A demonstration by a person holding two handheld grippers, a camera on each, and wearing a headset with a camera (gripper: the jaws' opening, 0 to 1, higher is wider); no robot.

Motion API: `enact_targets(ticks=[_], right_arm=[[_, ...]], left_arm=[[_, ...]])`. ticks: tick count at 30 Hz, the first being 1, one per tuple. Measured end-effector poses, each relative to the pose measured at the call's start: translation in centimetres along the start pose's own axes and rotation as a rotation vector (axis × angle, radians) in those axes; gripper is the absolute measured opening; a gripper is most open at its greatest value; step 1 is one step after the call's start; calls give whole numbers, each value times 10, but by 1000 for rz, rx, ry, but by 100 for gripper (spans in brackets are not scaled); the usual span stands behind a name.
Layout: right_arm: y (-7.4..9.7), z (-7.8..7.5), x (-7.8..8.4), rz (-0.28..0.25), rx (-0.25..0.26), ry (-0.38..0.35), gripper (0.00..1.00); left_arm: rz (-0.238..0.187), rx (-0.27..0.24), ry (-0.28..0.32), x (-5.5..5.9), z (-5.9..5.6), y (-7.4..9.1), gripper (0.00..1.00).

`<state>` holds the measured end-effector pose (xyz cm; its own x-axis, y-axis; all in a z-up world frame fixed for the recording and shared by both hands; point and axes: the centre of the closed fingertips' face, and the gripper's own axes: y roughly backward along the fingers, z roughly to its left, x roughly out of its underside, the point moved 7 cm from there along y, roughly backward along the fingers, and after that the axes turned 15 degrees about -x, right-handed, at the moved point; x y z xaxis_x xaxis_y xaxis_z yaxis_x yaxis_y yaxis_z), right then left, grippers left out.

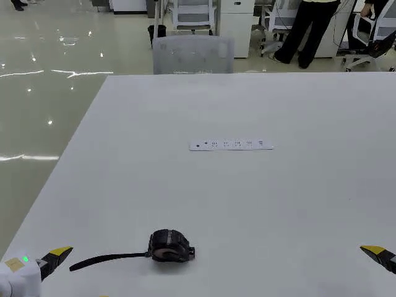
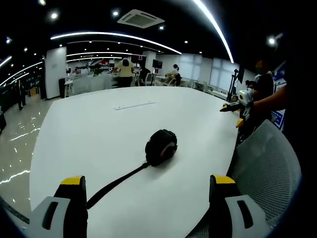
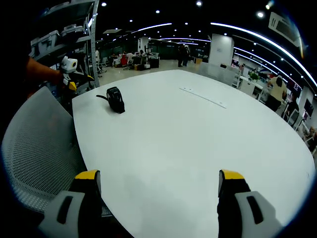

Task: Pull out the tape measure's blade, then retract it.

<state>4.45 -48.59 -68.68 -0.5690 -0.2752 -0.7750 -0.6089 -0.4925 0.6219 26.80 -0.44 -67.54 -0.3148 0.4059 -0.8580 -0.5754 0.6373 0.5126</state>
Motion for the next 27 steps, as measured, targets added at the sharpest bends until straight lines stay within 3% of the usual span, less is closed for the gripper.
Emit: enact_targets(ticks=[27], right_arm=[[2, 0, -2, 8, -5, 7, 100]], left_arm=[[13, -6, 15, 5, 1, 3, 100]])
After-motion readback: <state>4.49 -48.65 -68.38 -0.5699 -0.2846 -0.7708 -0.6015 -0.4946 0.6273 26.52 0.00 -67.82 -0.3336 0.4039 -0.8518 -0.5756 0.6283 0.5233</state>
